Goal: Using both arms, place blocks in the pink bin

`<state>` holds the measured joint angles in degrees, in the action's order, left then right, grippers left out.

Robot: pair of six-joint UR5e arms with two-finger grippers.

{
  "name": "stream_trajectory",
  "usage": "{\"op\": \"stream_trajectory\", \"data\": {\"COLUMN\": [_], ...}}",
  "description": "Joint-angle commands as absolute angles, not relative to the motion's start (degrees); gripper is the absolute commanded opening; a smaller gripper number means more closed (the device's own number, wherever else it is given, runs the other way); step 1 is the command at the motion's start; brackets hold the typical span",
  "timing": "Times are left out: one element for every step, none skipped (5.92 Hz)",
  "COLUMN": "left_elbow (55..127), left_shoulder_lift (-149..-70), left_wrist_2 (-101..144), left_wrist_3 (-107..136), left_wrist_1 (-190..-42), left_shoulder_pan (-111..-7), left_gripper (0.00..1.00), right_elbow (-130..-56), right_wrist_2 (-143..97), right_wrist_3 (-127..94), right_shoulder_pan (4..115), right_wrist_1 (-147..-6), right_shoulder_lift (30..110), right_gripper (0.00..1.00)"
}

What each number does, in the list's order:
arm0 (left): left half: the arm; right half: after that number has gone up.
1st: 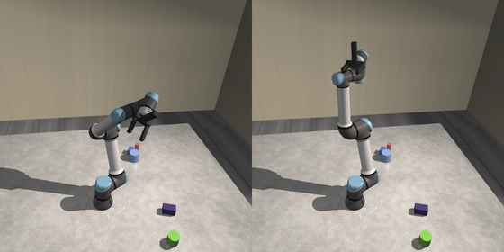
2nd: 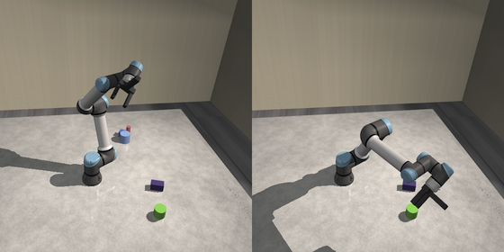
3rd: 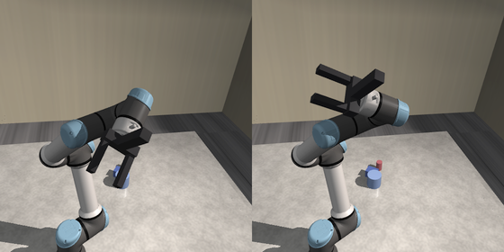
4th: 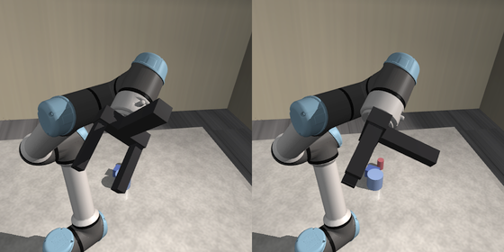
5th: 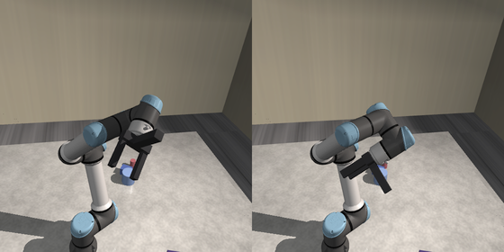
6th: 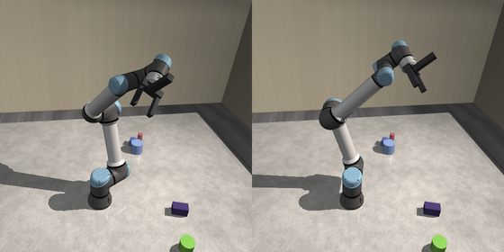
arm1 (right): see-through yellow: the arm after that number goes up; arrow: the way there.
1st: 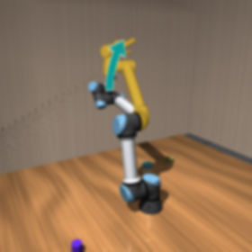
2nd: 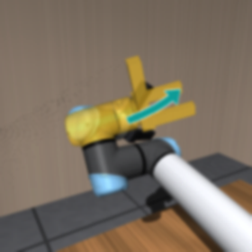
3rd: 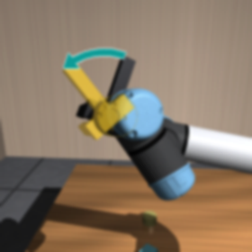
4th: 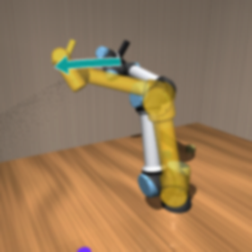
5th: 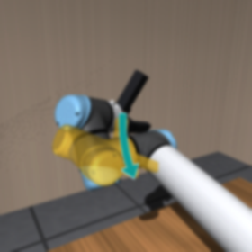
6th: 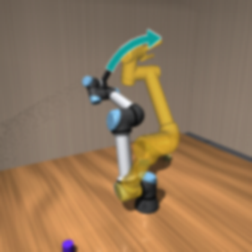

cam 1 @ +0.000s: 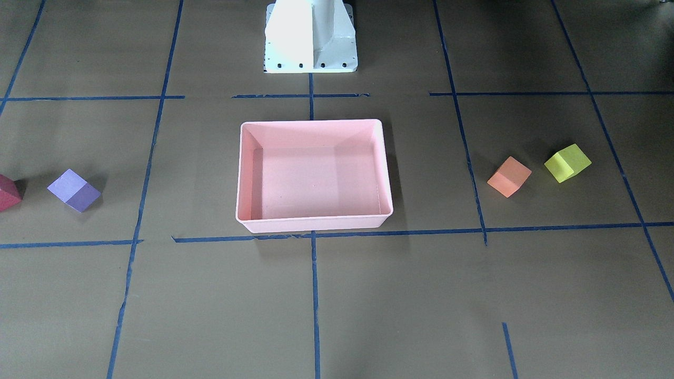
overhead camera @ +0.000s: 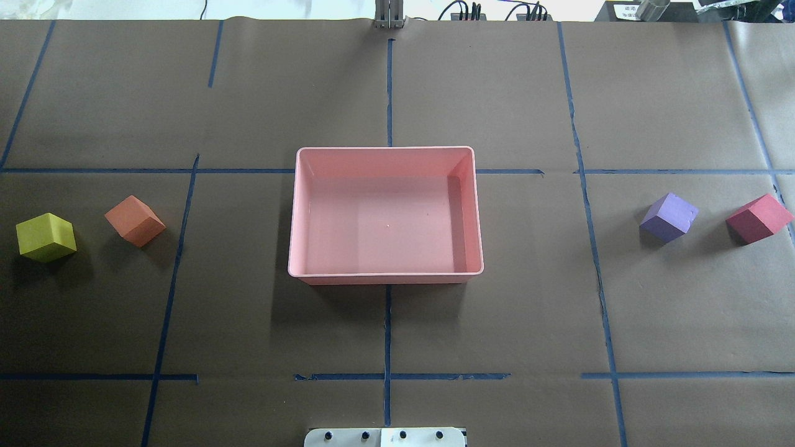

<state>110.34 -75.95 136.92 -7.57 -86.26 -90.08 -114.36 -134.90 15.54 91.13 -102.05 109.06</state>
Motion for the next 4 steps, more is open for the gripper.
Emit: {"op": "stream_trajectory", "data": {"left_elbow": [115.79, 115.67, 115.84, 115.84], "left_shoulder_lift": [-74.98, -74.71, -74.71, -74.71], "left_wrist_2": [134.84, 135.17, 135.09, 135.17], "left_wrist_3": [-7.56, -7.56, -7.38, -7.38], "left_wrist_1": [-82.31, -80.70, -80.68, -80.68], "left_shoulder_pan": [-90.26, -90.26, -90.18, -90.26], "left_gripper": [1.00, 1.00, 1.00, 1.00], "right_elbow": [-114.52, -114.43, -114.43, -114.43], "right_wrist_2": [-134.83, -134.82, -134.82, -134.82], "right_wrist_3": [15.56, 15.56, 15.56, 15.56], "right_shoulder_pan": [91.14, 91.14, 91.06, 91.05], "right_wrist_1": [-102.04, -102.04, -102.04, -102.04], "right_shoulder_lift": [109.25, 109.25, 109.25, 109.25], "right_gripper": [1.00, 1.00, 1.00, 1.00]}}
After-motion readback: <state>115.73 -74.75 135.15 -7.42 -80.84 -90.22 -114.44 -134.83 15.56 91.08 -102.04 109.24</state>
